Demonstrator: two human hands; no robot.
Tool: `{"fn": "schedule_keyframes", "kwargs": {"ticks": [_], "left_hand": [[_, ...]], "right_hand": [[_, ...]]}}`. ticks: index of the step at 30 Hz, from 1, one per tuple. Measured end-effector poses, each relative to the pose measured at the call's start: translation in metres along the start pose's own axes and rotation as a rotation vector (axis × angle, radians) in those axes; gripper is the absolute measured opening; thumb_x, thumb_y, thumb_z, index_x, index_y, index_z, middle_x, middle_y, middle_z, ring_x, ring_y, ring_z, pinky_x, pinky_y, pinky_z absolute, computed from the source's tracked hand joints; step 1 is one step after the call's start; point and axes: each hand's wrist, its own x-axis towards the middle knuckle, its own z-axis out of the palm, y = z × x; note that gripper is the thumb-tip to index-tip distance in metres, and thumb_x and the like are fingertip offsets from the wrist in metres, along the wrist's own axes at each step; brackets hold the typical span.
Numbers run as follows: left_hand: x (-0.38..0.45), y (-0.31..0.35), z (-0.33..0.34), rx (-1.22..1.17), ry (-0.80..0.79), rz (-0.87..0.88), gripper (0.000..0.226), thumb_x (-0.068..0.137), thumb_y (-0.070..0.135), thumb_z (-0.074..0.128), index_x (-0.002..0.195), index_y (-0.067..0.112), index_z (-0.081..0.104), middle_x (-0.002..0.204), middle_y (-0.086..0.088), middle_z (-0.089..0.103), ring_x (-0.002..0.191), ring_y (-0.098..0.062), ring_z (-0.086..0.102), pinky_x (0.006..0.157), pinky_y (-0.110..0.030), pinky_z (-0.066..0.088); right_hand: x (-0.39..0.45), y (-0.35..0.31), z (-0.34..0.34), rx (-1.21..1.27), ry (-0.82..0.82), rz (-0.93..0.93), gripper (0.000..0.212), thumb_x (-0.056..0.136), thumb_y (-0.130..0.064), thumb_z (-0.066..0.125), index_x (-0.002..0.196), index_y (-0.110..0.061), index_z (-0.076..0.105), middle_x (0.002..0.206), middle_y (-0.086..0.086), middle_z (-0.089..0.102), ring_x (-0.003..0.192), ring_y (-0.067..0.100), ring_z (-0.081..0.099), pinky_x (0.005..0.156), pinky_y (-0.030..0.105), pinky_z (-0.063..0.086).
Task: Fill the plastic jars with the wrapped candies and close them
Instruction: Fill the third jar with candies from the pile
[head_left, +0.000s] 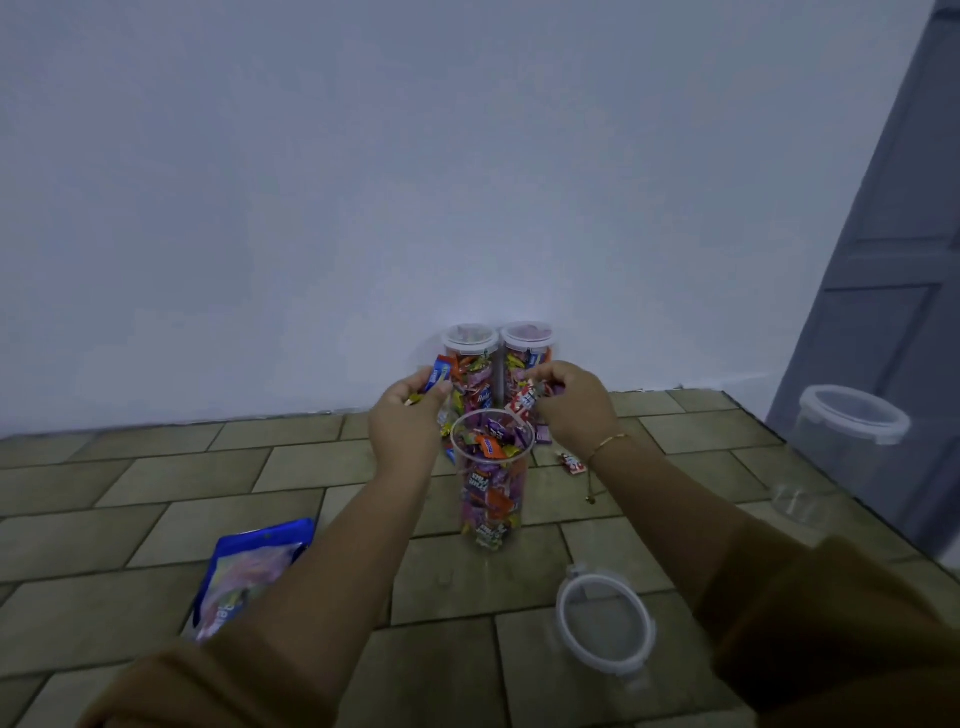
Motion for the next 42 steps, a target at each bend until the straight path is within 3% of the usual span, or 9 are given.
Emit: {"fn": "schedule_keyframes", "kwargs": {"ticks": [5,9,15,24,28,33,38,40,42], "left_hand": [[-0.010,0.000,0.011,0.049,-0.099,0.065,0.016,0.087,0.020,0.066,0.103,0.021,0.062,0.090,0.010,0.063,0.077,0.004,0.057,0.054,-0.004,0.044],[-0.010,-0.007,0.013,0.077,-0.141,0.135,0.021,0.087,0.020,0.067,0.090,0.032,0.049,0.092,0.007,0.063,0.079,-0.007,0.061,0.066,-0.024,0.049],[-0.010,-0.005,0.015,0.004,-0.211,0.113,0.037,0.083,0.015,0.069,0.108,0.023,0.043,0.099,0.005,0.066,0.080,-0.004,0.062,0.072,-0.024,0.052],[-0.014,-0.002,0.012,0.051,-0.346,-0.001,0.014,0.095,0.022,0.048,0.100,0.034,0.051,0.101,0.003,0.069,0.100,-0.009,0.061,0.088,-0.031,0.048],[-0.010,0.006,0.017,0.106,-0.461,-0.088,0.025,0.097,0.018,0.041,0.104,0.037,0.054,0.113,0.006,0.061,0.100,-0.005,0.056,0.075,-0.021,0.046],[-0.006,0.013,0.007,0.183,-0.547,-0.046,0.057,0.089,-0.013,0.032,0.135,0.020,0.039,0.128,0.008,0.051,0.093,0.007,0.051,0.069,-0.016,0.048],[0.002,0.021,-0.017,0.470,-0.563,0.069,0.045,0.091,0.005,0.050,0.133,0.023,0.048,0.124,0.006,0.051,0.099,0.000,0.051,0.059,-0.003,0.040],[0.007,0.020,-0.024,0.611,-0.568,0.160,0.036,0.090,0.019,0.060,0.125,0.025,0.060,0.121,0.001,0.058,0.097,-0.001,0.056,0.079,-0.007,0.044],[0.010,0.016,-0.024,0.821,-0.583,0.266,0.031,0.088,0.036,0.061,0.118,0.030,0.065,0.126,0.001,0.061,0.121,-0.014,0.050,0.113,-0.035,0.026]], "right_hand": [[-0.003,-0.008,0.015,-0.039,-0.044,-0.016,0.038,0.078,0.008,0.053,0.098,-0.022,0.063,0.115,0.007,0.061,0.093,0.019,0.059,0.082,0.034,0.054],[-0.008,-0.010,0.018,0.041,-0.066,-0.020,0.040,0.078,0.011,0.051,0.103,-0.017,0.062,0.113,0.006,0.060,0.103,0.021,0.057,0.088,0.034,0.052],[-0.015,-0.014,0.020,0.285,-0.058,-0.067,0.034,0.082,0.008,0.053,0.088,-0.026,0.054,0.084,-0.013,0.057,0.076,-0.002,0.054,0.059,0.003,0.046],[-0.018,0.000,0.028,0.205,-0.184,-0.041,0.042,0.090,0.006,0.038,0.117,-0.023,0.052,0.126,0.002,0.056,0.119,0.015,0.051,0.103,0.038,0.043],[-0.023,0.008,0.028,-0.150,-0.283,-0.186,0.049,0.094,-0.002,0.035,0.140,-0.019,0.040,0.138,0.004,0.049,0.125,0.018,0.047,0.107,0.037,0.039],[-0.027,0.005,0.019,-0.116,-0.221,-0.296,0.058,0.084,0.011,0.036,0.135,-0.016,0.045,0.135,0.006,0.050,0.126,0.019,0.046,0.107,0.035,0.038],[-0.023,0.003,0.001,-0.190,-0.142,-0.207,0.037,0.092,-0.003,0.045,0.127,-0.011,0.055,0.129,0.005,0.054,0.118,0.015,0.048,0.096,0.018,0.035],[-0.023,0.004,-0.005,-0.288,-0.190,-0.239,0.028,0.096,-0.016,0.047,0.117,-0.006,0.062,0.117,0.007,0.062,0.110,0.020,0.054,0.090,0.022,0.039],[-0.024,0.004,-0.005,-0.382,-0.298,-0.300,0.030,0.097,-0.026,0.045,0.103,-0.006,0.066,0.094,0.003,0.065,0.103,0.025,0.054,0.081,0.031,0.040]]}}
